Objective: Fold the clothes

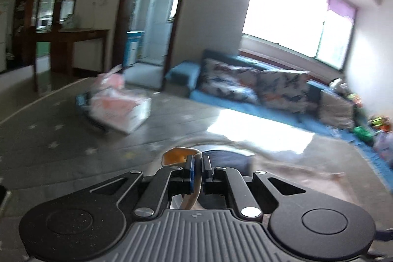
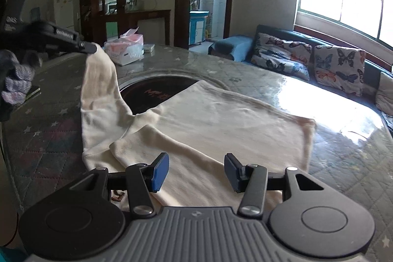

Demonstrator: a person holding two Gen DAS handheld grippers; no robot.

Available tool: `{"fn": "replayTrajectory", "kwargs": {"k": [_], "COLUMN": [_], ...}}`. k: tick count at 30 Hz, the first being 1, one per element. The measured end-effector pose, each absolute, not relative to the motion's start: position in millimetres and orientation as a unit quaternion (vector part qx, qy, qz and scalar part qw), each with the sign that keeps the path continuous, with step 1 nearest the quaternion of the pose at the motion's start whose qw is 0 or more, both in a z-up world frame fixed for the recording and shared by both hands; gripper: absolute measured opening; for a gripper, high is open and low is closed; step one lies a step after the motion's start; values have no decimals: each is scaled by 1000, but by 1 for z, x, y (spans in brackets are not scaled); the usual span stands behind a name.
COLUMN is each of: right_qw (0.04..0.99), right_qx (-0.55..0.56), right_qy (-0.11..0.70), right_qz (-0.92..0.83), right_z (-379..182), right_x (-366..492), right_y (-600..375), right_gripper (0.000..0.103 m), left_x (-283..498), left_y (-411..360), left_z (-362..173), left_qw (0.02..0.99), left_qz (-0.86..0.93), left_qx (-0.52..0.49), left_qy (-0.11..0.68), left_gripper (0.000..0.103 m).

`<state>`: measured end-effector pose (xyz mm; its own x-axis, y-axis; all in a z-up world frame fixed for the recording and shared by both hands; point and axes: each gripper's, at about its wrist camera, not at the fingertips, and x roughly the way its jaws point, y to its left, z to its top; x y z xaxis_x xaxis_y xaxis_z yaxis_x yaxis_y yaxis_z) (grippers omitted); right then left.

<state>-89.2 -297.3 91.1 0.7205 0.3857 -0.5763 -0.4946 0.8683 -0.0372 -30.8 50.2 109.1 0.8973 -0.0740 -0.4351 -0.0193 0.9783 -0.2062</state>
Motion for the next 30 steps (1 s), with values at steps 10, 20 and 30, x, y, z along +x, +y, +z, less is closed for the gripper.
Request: {"fn": "replayTrajectory", "kwargs": {"k": [10,20,30], "right_qw": [938,946,946], "right_qx": [-63,-36,-25], "right_qy": [272,276,288], "right_qz": [205,163,149], "right_z": [96,90,85], "right_x": [-105,-113,-110], "right_y": [-336,-368,-376], "right_gripper": [50,51,51], "left_x": [-55,-62,-70], "left_y": [-40,-118,-149], "left_z": [131,113,75], "left_qw": [967,945,920], "left_qz": [-126,-219,-274], "left_qx": [-66,-43,-4], "left_qy": [214,240,281], "left_gripper": [6,6,21]}}
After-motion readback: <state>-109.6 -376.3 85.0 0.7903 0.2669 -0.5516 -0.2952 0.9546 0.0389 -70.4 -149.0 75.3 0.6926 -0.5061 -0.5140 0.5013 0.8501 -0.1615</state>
